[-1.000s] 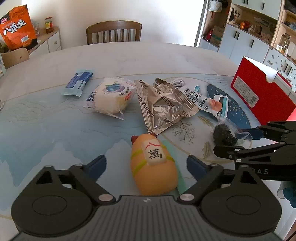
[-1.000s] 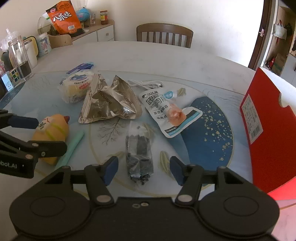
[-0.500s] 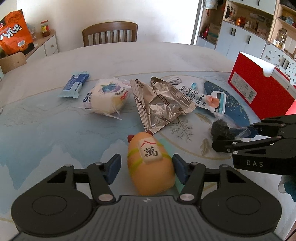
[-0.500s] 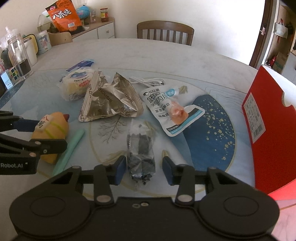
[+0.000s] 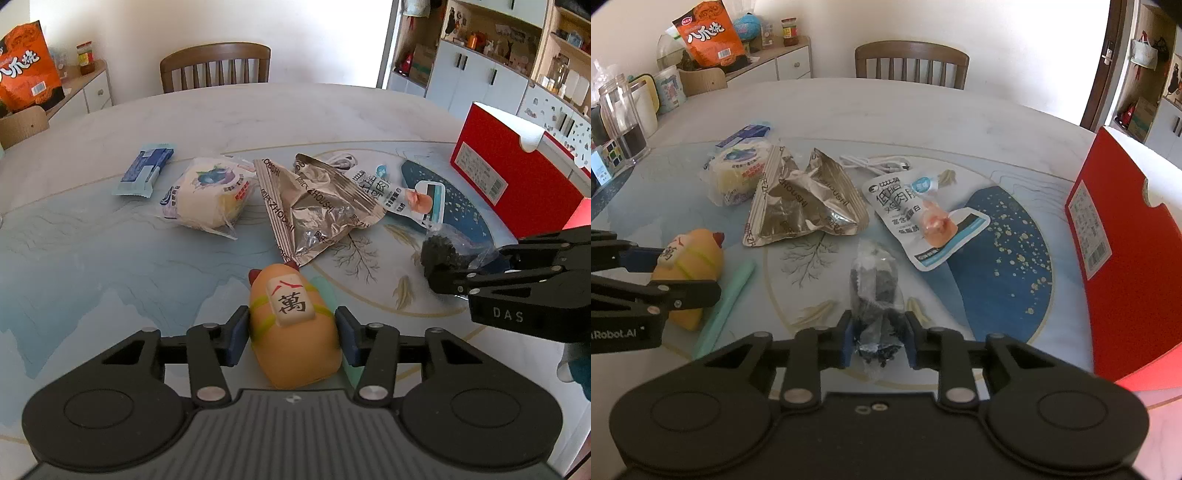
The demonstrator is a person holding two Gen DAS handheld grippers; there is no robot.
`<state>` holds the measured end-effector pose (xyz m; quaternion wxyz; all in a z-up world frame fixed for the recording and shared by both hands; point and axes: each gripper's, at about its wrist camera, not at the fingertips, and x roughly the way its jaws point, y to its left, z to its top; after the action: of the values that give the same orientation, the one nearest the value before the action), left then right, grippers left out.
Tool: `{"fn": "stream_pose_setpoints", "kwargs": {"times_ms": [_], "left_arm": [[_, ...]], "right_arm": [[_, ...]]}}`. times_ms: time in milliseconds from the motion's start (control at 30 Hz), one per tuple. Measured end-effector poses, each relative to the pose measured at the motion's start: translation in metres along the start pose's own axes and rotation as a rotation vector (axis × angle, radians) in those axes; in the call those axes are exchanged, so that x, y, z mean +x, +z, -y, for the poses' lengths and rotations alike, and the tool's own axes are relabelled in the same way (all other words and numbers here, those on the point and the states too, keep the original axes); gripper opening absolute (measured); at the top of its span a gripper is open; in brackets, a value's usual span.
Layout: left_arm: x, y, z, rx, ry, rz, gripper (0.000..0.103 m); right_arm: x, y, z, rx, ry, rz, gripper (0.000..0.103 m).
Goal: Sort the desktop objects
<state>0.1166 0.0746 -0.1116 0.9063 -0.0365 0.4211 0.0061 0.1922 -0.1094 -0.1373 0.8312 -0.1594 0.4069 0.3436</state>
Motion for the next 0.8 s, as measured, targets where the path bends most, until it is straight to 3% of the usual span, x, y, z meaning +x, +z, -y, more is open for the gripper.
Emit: {"fn": "stream_pose_setpoints", "kwargs": {"times_ms": [233, 800], "left_arm": [[-0.003, 0.000, 0.001, 0.007, 0.001, 0.004, 0.047], [-0.029, 0.019, 0.017, 0.036, -0.015, 0.044, 0.047]], "right_arm": [[-0.006, -0.002, 0.003, 0.019, -0.004, 0.005, 0.019], [-0.045, 0.008, 0.015, 0.056, 0.023, 0.074, 0.018]]}}
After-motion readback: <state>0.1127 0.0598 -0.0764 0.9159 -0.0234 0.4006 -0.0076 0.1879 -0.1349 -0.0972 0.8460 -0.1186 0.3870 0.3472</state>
